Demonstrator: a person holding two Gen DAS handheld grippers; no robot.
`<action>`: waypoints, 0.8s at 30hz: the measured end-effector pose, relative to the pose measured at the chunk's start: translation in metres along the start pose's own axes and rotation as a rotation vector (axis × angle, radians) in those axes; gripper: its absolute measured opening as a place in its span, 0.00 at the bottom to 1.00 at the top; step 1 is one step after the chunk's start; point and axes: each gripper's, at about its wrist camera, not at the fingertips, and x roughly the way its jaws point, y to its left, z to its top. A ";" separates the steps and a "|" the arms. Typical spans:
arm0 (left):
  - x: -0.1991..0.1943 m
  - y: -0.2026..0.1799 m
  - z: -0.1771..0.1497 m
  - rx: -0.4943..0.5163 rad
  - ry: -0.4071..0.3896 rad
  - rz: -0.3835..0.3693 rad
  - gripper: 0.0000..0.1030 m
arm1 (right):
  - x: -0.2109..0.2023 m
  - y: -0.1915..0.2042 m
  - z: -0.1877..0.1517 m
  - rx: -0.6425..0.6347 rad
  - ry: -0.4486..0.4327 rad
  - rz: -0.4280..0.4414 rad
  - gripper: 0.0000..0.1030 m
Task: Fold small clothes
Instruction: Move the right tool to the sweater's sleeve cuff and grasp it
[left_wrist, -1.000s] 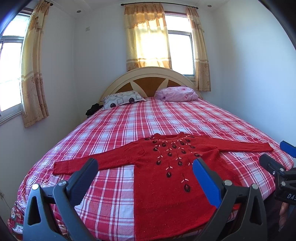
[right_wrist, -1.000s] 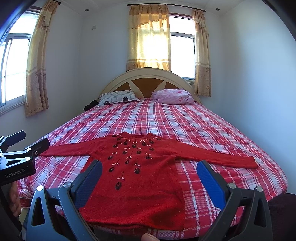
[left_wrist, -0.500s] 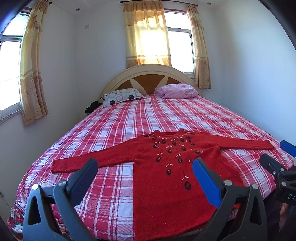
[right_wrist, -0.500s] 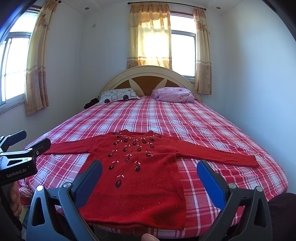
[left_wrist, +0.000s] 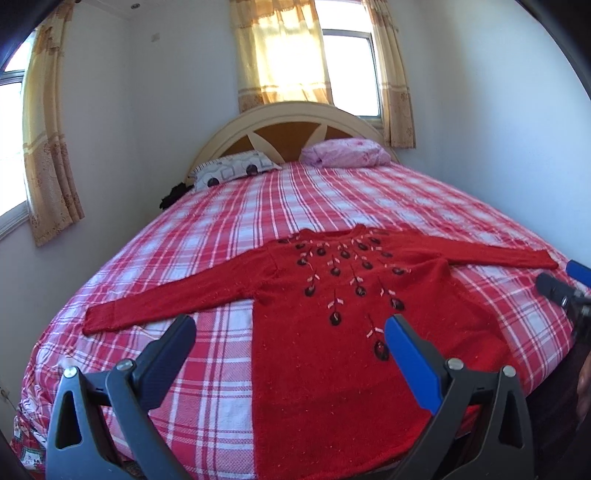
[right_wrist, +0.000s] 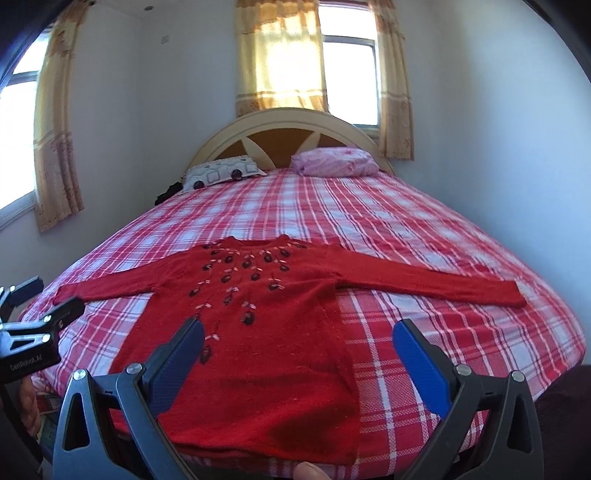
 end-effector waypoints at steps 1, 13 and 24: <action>0.009 -0.002 -0.002 0.005 0.016 -0.004 1.00 | 0.007 -0.011 -0.001 0.022 0.008 -0.011 0.99; 0.086 -0.005 0.011 0.062 0.101 0.013 1.00 | 0.072 -0.155 -0.008 0.244 0.112 -0.163 0.92; 0.164 -0.013 0.035 0.129 0.177 0.027 1.00 | 0.110 -0.334 0.001 0.577 0.152 -0.371 0.67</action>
